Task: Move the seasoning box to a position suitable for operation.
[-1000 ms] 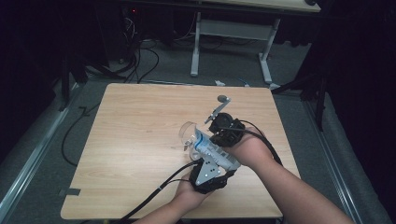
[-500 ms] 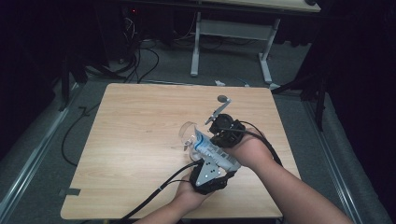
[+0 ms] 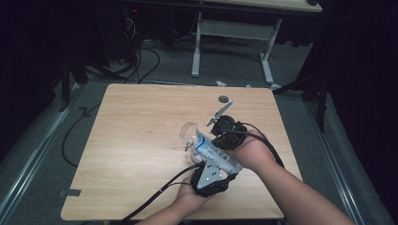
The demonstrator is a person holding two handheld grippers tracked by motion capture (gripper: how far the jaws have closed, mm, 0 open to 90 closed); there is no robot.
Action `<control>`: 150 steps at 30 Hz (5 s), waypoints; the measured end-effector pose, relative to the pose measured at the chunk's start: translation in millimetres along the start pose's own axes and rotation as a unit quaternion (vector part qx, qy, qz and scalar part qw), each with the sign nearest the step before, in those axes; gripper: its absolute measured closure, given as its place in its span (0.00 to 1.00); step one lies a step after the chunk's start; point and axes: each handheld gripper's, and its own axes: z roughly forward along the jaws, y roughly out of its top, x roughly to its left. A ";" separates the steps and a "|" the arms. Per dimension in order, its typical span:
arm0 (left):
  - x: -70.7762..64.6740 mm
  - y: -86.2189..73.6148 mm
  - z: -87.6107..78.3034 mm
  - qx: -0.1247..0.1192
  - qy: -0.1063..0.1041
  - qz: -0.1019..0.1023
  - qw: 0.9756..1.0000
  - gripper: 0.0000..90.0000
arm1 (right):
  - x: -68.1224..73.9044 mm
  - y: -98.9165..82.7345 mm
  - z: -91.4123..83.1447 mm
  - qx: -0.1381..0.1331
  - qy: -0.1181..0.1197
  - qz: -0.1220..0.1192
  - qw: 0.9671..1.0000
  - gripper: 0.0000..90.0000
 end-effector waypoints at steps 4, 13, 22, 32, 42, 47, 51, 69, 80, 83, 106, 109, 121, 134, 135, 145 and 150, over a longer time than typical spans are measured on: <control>-1.9 -1.9 -1.9 0.002 -0.002 -0.001 1.000 0.66 | 1.5 -1.2 0.3 0.001 0.003 -0.001 1.000 1.00; -5.5 -6.4 -4.3 0.005 -0.006 0.006 1.000 0.64 | 3.5 -4.7 -0.5 0.004 0.007 0.003 1.000 1.00; -7.0 -12.4 -4.7 0.012 -0.006 0.014 1.000 0.63 | 4.2 -8.2 -0.2 0.004 0.010 0.003 1.000 1.00; -9.2 -19.1 -5.3 0.015 -0.008 0.017 1.000 0.63 | 5.5 -12.9 -0.2 0.005 0.012 0.005 1.000 1.00; -9.3 -26.2 -5.2 0.021 -0.008 0.017 1.000 0.62 | 5.9 -17.0 -0.8 0.004 0.013 0.008 1.000 1.00; -8.9 -29.6 -4.8 0.025 -0.008 0.017 1.000 0.62 | 5.9 -19.2 -1.3 0.003 0.015 0.009 1.000 1.00; -8.9 -32.3 -4.8 0.029 -0.010 0.017 0.999 0.61 | 4.7 -21.9 -1.0 0.003 0.015 0.013 1.000 1.00; -5.4 -42.3 -4.0 0.047 -0.007 0.017 0.999 0.59 | 5.6 -28.3 -3.9 0.003 0.015 0.018 1.000 1.00; -1.8 -48.1 -4.0 0.062 -0.009 0.008 0.998 0.58 | 7.4 -31.7 -4.6 0.003 0.017 0.018 1.000 1.00; -1.4 -48.0 -3.4 0.062 -0.010 0.004 0.998 0.58 | 7.4 -31.6 -5.7 0.002 0.016 0.018 1.000 1.00; 4.6 -57.1 -15.6 0.076 -0.013 -0.008 0.997 0.48 | 3.2 -35.5 -8.6 -0.006 0.015 0.028 0.999 1.00; 10.6 -55.1 -23.1 0.069 -0.008 -0.012 0.998 0.48 | 3.4 -36.9 -6.6 -0.004 0.018 0.028 0.999 1.00; 51.7 -59.1 -73.5 0.069 0.039 -0.015 0.997 0.47 | 4.0 -35.4 -2.6 -0.001 0.019 0.028 0.999 1.00; 129.1 -86.7 -136.3 0.095 0.162 -0.066 0.980 0.46 | 5.5 -35.6 1.0 -0.001 0.022 0.027 0.999 1.00; 131.9 -87.8 -138.0 0.093 0.166 -0.071 0.979 0.46 | 5.4 -35.7 1.2 0.000 0.020 0.026 0.999 1.00; 135.9 -94.1 -134.9 0.103 0.171 -0.074 0.977 0.45 | 4.9 -38.7 3.1 -0.002 0.020 0.027 0.999 1.00; 138.7 -94.7 -136.9 0.101 0.177 -0.080 0.976 0.45 | 2.8 -42.1 2.1 -0.005 0.019 0.031 0.999 1.00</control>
